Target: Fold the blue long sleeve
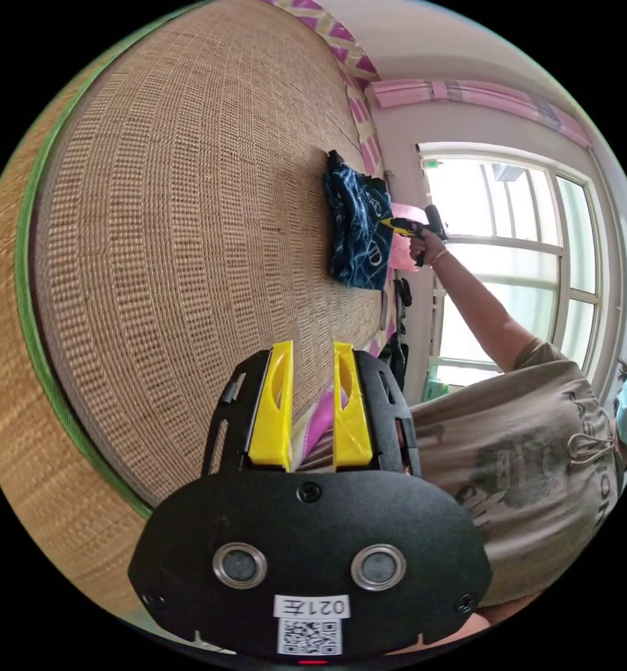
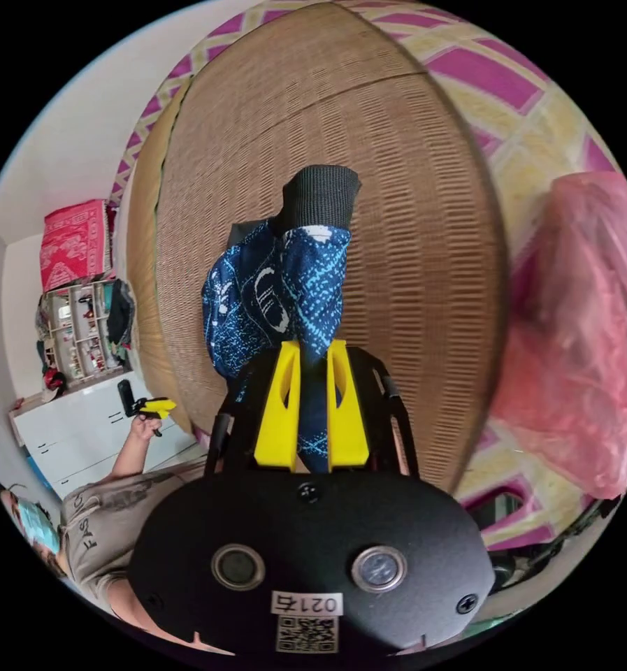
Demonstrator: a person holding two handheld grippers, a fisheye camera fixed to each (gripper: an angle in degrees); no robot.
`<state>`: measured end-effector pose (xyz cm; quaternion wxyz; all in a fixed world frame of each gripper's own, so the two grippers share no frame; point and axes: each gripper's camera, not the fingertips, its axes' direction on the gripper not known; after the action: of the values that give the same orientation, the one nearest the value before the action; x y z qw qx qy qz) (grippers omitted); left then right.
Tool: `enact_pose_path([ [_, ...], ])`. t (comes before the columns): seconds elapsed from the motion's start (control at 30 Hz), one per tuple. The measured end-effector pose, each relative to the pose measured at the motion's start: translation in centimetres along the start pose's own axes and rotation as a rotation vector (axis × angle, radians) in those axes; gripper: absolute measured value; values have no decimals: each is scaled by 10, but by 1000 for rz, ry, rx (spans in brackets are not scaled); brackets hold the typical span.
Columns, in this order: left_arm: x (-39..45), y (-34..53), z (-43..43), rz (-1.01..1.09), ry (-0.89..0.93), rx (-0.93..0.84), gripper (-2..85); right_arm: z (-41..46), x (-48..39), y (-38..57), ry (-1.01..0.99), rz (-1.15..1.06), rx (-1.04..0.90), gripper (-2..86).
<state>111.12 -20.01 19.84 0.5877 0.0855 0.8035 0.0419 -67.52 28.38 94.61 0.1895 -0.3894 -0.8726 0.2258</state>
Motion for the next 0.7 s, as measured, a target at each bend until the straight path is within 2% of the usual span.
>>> enact_pose_path([
  [0.2, 16, 76, -5, -117, 18, 117, 74, -23, 33, 13, 165, 84, 83, 74],
  [0.33, 33, 132, -23, -140, -71, 266, 16, -33, 4, 59, 253, 90, 352, 67],
  [0.43, 44, 166, -43, -116, -165, 372, 20, -16, -75, 101, 294, -148, 487, 48],
  [0.57, 38, 199, -69, -112, -155, 455, 45, 33, -231, 189, 356, -558, 714, 34],
  [0.7, 22, 239, -110, -118, -270, 542, 0, 98, -355, 243, 280, -830, 758, 40],
])
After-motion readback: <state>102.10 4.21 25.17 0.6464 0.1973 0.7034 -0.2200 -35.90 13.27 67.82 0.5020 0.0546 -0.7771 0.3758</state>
